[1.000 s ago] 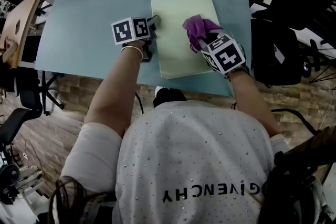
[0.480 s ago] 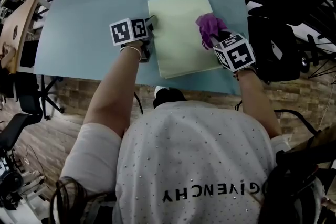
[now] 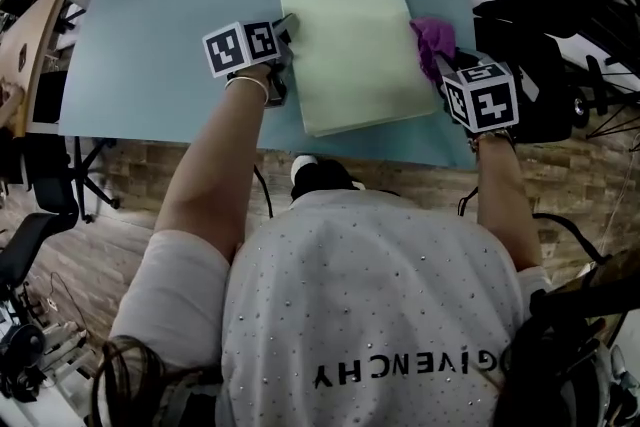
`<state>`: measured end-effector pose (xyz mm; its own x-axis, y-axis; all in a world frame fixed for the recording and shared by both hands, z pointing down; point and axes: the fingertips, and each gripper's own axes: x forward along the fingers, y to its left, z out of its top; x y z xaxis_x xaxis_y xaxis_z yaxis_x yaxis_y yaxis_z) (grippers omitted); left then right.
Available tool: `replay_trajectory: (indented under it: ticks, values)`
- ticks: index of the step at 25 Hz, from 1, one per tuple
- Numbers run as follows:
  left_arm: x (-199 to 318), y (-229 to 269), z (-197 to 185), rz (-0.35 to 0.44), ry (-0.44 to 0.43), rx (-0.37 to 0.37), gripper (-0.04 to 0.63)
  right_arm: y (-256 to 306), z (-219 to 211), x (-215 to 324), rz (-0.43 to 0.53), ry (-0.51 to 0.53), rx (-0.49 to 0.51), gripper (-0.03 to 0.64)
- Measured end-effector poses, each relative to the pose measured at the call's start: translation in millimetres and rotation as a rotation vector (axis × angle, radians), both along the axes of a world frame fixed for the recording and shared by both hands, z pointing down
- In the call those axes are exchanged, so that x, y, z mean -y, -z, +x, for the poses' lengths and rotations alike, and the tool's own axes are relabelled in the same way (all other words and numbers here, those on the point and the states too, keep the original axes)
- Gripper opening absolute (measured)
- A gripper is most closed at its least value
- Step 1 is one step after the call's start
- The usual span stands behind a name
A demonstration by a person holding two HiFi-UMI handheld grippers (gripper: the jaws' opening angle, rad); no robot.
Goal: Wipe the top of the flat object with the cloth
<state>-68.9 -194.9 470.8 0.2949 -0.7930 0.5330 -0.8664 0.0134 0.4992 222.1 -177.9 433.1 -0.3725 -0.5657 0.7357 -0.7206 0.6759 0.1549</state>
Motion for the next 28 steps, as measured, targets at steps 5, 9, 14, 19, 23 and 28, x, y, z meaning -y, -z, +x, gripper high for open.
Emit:
replay_trajectory:
  ticks: [5, 9, 14, 19, 23, 28]
  values:
    - [-1.2, -1.3, 2.0, 0.0, -0.008, 0.008, 0.124, 28.1, -27.8, -16.7, 0.096, 0.064, 0.002, 0.06]
    - [-1.4, 1.2, -3.4, -0.004, -0.035, 0.043, 0.124, 44.5, -95.3, -46.6, 0.055, 0.173, 0.115, 0.061]
    - [-0.1, 3.0, -2.6, -0.01, -0.138, 0.177, 0.124, 43.9, -180.0, -97.4, -0.11, 0.287, 0.355, 0.061]
    - [-0.7, -0.2, 0.1, -0.01, -0.19, 0.153, 0.124, 7.9, -215.8, -123.6, -0.148, 0.359, 0.241, 0.061]
    - [0.5, -0.8, -0.7, 0.0, -0.21, 0.129, 0.126, -17.7, -220.1, -123.7, -0.16, 0.341, 0.162, 0.061]
    - [-0.2, 0.8, -2.2, 0.017, -0.262, 0.177, 0.13, -19.5, -212.3, -117.9, -0.175, 0.239, 0.17, 0.061]
